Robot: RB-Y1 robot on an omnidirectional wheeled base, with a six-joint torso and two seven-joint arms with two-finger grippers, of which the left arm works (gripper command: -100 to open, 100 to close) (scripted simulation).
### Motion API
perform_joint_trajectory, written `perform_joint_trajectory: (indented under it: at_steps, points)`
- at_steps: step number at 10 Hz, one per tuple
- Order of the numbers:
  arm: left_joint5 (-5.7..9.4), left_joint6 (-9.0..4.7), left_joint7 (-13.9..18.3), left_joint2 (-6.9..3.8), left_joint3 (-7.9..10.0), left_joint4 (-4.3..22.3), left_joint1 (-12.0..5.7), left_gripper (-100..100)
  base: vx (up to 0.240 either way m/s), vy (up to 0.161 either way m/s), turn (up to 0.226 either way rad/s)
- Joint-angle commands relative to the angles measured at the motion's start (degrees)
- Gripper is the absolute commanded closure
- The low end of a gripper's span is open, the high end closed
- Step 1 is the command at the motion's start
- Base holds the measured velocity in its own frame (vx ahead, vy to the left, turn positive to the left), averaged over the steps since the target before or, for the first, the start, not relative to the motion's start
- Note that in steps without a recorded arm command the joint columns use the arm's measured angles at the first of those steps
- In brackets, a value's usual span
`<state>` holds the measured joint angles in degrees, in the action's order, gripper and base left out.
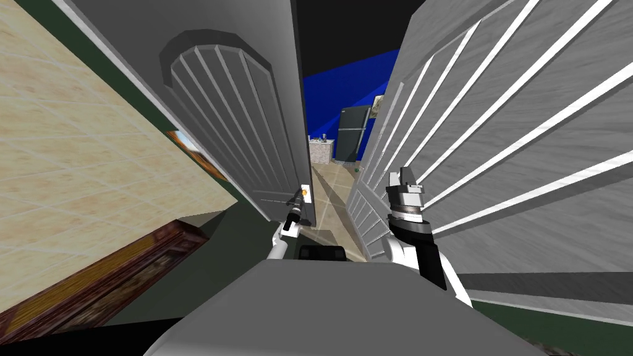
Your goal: Push the door open
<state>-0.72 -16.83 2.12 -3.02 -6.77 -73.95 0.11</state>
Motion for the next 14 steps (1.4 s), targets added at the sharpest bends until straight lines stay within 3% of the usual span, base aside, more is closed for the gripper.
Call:
perform_joint_trajectory:
  at_steps: [1,3,4,9,14]
  points:
    - [0.00,-0.45,-0.12,0.36,0.29,0.60,-0.32,-100,0.223,-0.021,-0.017]
    - [-0.01,-0.49,-0.15,0.57,0.35,0.67,-0.38,-100,0.149,-0.018,-0.012]
    - [-0.01,-0.49,-0.15,0.57,0.35,0.67,-0.38,100,-0.010,0.002,0.005]
    - [-0.01,-0.49,-0.15,0.57,0.35,0.67,-0.38,100,-0.018,0.003,-0.001]
    - [4.42,-0.77,-4.23,-1.16,-3.60,2.15,-1.48,100,0.173,-0.043,0.228]
